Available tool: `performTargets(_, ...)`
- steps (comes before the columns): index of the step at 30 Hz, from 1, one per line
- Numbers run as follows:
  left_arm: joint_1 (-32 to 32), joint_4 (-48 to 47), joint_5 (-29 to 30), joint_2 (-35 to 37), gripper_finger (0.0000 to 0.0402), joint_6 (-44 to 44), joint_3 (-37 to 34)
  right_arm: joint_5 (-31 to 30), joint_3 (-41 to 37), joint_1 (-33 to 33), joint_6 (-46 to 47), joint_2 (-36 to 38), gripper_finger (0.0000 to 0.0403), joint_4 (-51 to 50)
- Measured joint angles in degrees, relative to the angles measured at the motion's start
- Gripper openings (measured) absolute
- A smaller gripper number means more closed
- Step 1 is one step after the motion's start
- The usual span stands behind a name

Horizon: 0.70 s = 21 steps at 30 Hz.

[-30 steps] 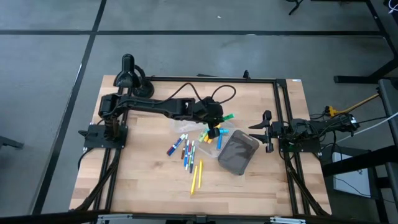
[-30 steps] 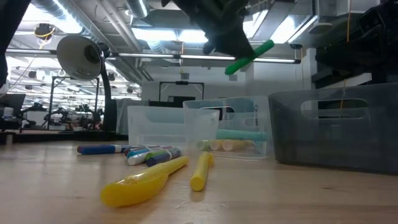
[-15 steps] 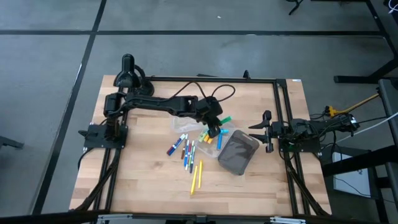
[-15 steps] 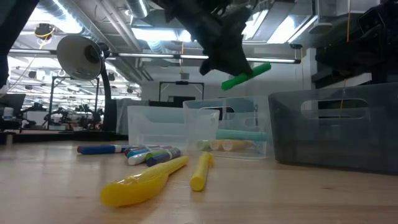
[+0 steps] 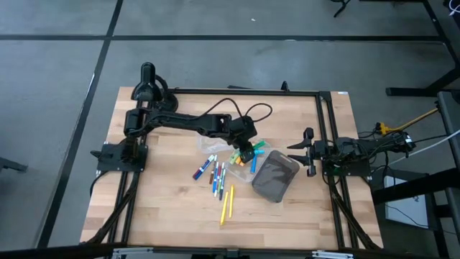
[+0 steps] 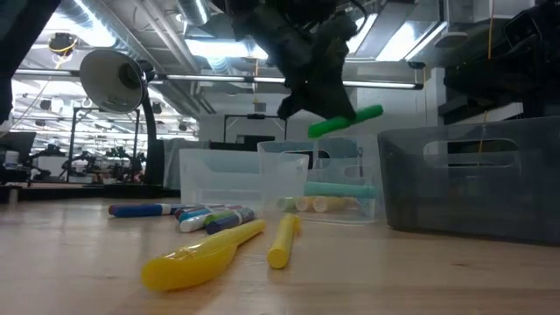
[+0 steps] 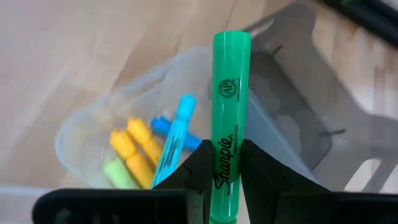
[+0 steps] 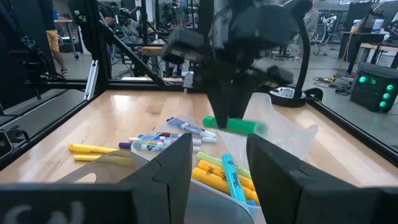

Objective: Pick & Place Markers
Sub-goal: Put the green highlighter pen into the right transparent bin

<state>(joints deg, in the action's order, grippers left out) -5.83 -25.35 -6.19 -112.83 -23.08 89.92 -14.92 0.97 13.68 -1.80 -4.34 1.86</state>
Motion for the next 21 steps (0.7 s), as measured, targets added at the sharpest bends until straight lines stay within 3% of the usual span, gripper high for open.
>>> performTargets(7, -0.8, 3.5, -2.4, -2.9, 0.0054, -1.3, -0.1, 0.0, 0.0, 0.0, 0.0, 0.0, 0.0152, 0.0)
performTargets(21, -1.4, 0.9, -3.2, -5.6, 0.0054, -1.9, -0.1, 0.0, 0.0, 0.0, 0.0, 0.0, 0.0152, 0.0)
